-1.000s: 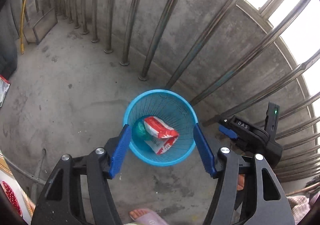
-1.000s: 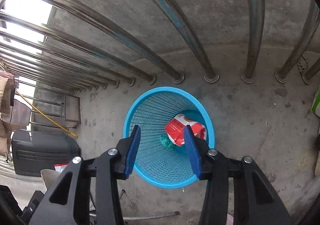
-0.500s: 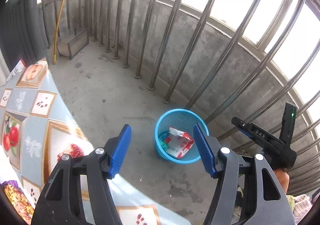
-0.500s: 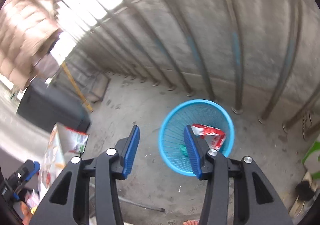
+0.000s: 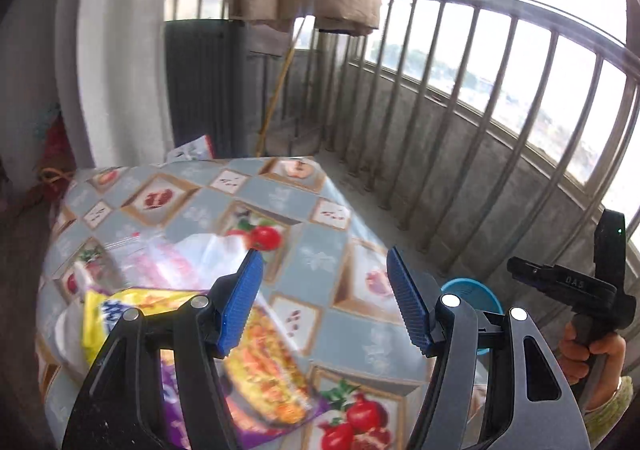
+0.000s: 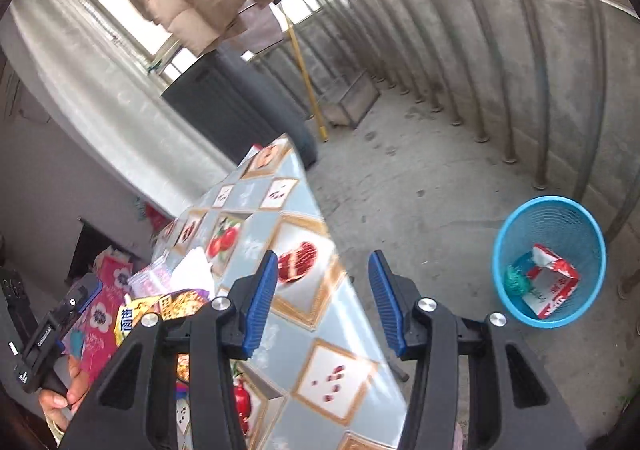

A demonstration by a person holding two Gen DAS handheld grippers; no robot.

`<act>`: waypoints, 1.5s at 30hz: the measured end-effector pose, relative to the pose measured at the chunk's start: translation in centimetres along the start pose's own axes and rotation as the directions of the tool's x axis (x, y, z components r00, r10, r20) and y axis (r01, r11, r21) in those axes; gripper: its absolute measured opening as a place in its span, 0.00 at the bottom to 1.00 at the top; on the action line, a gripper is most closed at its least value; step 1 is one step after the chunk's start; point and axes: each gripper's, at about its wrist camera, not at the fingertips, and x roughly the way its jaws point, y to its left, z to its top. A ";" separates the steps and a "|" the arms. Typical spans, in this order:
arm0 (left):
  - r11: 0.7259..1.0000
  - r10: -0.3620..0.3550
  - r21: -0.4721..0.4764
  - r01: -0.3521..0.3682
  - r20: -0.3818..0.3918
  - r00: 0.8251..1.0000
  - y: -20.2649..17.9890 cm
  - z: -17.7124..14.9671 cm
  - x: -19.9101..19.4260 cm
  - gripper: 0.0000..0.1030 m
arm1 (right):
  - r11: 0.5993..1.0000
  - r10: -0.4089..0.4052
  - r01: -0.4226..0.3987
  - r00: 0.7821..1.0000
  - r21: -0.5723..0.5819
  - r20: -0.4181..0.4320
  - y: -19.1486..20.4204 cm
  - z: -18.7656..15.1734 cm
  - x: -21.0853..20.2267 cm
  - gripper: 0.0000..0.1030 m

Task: Collect trash
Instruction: 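Move both tools back over the table toward the noodle bag, then grasp the purple noodle bag with the right tool and lift it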

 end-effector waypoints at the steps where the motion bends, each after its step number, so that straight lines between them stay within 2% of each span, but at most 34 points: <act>1: 0.999 0.022 -0.029 -0.021 0.005 1.000 1.5 -0.4 -0.8 0.59 | 0.999 0.019 -0.020 1.000 -0.030 -0.020 1.6 -0.3 0.6 0.44; 7: 0.979 0.103 -0.179 -0.098 0.021 0.994 8.2 -2.9 -4.2 0.59 | 0.976 0.136 -0.161 0.977 -0.147 -0.163 10.7 -2.2 5.4 0.45; 11: 0.951 0.094 -0.298 -0.083 0.023 0.995 12.6 -4.5 -5.8 0.59 | 0.947 0.172 -0.231 0.952 -0.224 -0.254 16.8 -3.9 8.0 0.45; 15: 0.926 0.075 -0.371 -0.064 0.016 0.997 15.4 -6.0 -6.5 0.57 | 0.923 0.162 -0.256 0.935 -0.287 -0.315 21.0 -5.6 9.9 0.55; 22: 0.863 -0.037 -0.504 0.023 -0.017 0.999 18.8 -8.6 -5.1 0.47 | 0.908 0.130 -0.268 0.912 -0.323 -0.390 24.0 -7.7 12.7 0.57; 29: 0.795 -0.165 -0.597 0.107 -0.044 0.985 19.8 -10.2 -3.3 0.36 | 0.902 0.076 -0.248 0.897 -0.354 -0.436 25.4 -9.3 14.7 0.57; 34: 0.778 -0.229 -0.608 0.156 -0.044 0.972 19.3 -10.5 -2.8 0.26 | 0.899 0.060 -0.243 0.892 -0.364 -0.448 26.1 -10.0 15.6 0.57; 38: 0.775 -0.258 -0.605 0.180 -0.043 0.965 19.1 -10.4 -2.5 0.16 | 0.897 0.056 -0.242 0.893 -0.370 -0.447 26.4 -10.1 15.7 0.57; 45: 0.768 -0.285 -0.603 0.215 -0.021 0.958 19.2 -9.8 -2.8 0.10 | 0.880 0.056 -0.241 0.909 -0.409 -0.414 26.5 -10.0 14.5 0.57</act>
